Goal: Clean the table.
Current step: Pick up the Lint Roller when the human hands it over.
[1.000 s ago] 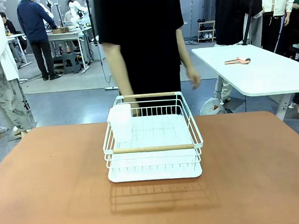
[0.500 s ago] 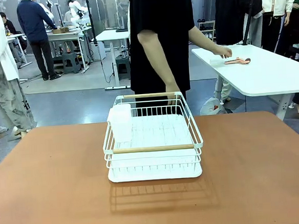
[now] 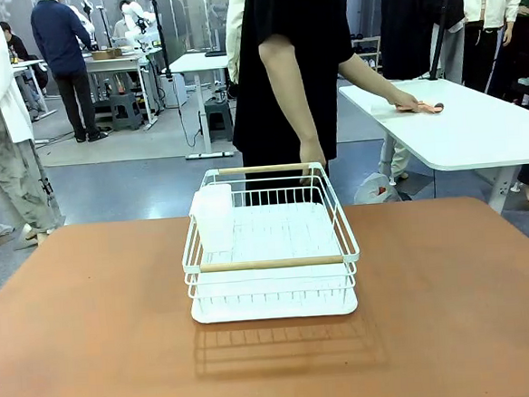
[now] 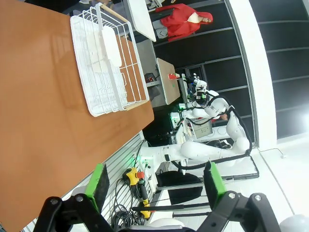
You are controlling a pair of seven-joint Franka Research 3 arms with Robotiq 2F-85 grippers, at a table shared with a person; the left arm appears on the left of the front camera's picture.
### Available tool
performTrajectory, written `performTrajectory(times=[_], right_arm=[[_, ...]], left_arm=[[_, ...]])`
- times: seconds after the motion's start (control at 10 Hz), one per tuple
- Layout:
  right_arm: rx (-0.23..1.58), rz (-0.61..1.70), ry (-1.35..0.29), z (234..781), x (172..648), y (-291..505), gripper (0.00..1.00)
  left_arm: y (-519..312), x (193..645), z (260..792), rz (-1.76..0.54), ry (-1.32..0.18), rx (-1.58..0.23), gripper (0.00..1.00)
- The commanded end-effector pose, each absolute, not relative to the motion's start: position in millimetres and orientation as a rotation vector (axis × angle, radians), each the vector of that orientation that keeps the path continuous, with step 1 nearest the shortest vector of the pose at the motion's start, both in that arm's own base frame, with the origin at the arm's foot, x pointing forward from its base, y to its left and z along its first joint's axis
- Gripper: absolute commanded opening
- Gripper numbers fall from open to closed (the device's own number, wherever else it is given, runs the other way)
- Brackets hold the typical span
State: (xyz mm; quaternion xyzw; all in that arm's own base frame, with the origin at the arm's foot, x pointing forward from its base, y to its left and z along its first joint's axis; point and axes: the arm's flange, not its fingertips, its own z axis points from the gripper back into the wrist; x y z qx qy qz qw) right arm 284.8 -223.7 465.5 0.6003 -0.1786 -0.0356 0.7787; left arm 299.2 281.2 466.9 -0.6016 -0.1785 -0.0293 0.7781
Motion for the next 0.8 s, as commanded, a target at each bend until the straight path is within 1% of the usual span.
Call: performTrajectory(times=[0.0, 0.7], right_arm=[[1.31, -0.071, -0.39, 468.5, 283.8, -224.5, 1.0], [1.31, -0.071, -0.39, 468.5, 283.8, -224.5, 1.0]], left_arm=[[283.2, 298.0, 467.6, -0.062, -0.393, -1.301, 1.0], [283.2, 298.0, 467.6, -0.062, -0.393, -1.301, 1.0]])
